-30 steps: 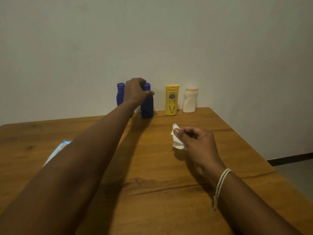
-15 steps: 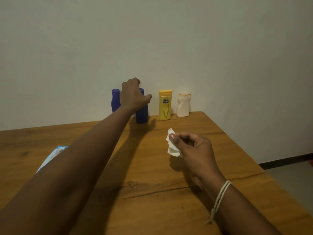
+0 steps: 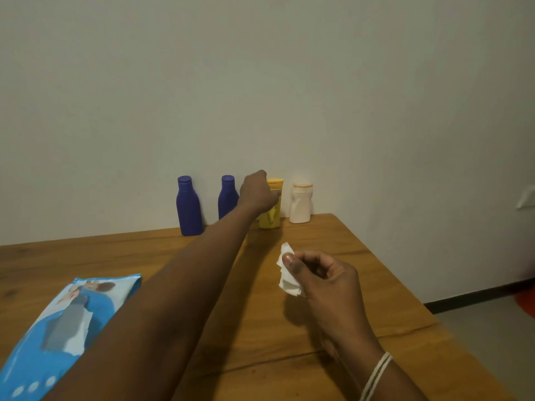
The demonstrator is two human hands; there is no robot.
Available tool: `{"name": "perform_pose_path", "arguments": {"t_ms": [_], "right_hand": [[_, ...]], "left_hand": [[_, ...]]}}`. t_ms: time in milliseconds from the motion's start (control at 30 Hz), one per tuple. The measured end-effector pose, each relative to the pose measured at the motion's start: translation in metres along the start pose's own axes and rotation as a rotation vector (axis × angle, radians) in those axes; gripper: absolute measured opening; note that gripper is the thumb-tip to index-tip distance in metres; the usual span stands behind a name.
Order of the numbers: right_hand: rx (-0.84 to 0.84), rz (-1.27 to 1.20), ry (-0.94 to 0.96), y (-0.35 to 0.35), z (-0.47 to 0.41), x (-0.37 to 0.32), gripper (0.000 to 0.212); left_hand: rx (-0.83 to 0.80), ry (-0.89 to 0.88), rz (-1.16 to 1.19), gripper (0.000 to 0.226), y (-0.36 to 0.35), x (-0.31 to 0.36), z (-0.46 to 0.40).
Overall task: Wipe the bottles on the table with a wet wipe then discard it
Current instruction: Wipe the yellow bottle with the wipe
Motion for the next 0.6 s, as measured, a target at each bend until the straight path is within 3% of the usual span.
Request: {"name": "perform_pose_path", "arguments": {"t_ms": [167,333,467,600], "right_hand": [[0.024,0.017,0.008,0.004,-0.005,-0.001,0.006],[0.065,-0.018,-0.015,0.007,0.0,-0.011,0.006],[0.15,-0.125,-0.077,0.018,0.007,-0.044,0.018],[0.276,0.121,0.278,0.017,0.032,-0.099,0.02]], "left_hand": [[0.047,0.016,0.226,0.032,-0.003,0.009,0.026],[-0.034,-0.113,0.327,0.03,0.031,0.023,0.091],[-0.039,-0.133,0.438,0.028,0.08,0.03,0.15],[-0.001,-0.209,0.422,0.035,0.115,0.038,0.212]]}}
Point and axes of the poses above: each hand's wrist, its own z-axis away from the middle knuckle, its own y-axis out of the back of the hand, x = y × z, the point moved 1 cm from there along -z, towards the middle knuckle, and after that the axes turned 1 degree about z, right-handed, at the moved point
